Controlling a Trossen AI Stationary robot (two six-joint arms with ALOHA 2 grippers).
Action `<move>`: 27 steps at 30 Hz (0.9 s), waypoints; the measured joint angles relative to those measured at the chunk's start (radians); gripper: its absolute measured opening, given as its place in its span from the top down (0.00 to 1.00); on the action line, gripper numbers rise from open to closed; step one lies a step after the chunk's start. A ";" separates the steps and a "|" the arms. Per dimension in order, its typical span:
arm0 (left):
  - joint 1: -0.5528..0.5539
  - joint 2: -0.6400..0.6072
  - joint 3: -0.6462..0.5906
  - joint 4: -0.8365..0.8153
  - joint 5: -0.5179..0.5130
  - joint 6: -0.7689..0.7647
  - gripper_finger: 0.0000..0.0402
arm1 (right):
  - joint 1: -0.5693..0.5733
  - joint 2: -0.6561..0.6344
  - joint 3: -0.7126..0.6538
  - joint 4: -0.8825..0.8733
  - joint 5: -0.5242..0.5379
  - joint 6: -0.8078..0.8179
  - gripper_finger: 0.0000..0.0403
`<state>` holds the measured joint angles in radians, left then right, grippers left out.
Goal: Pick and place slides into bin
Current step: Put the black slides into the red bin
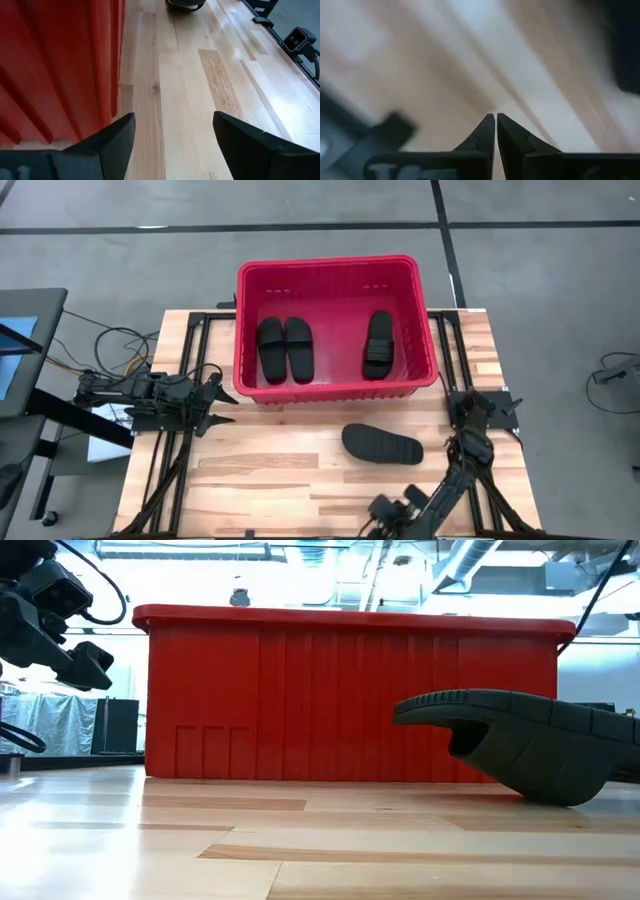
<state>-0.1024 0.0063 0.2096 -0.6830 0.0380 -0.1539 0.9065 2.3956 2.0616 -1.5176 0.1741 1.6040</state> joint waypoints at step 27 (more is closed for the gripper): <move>0.000 0.000 0.000 0.000 0.000 0.000 0.36 | -0.059 0.000 -0.211 -0.028 0.094 0.228 1.00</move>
<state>-0.1023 0.0063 0.2096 -0.6833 0.0376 -0.1541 0.8474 2.3955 1.8507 -1.5458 0.2685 1.8319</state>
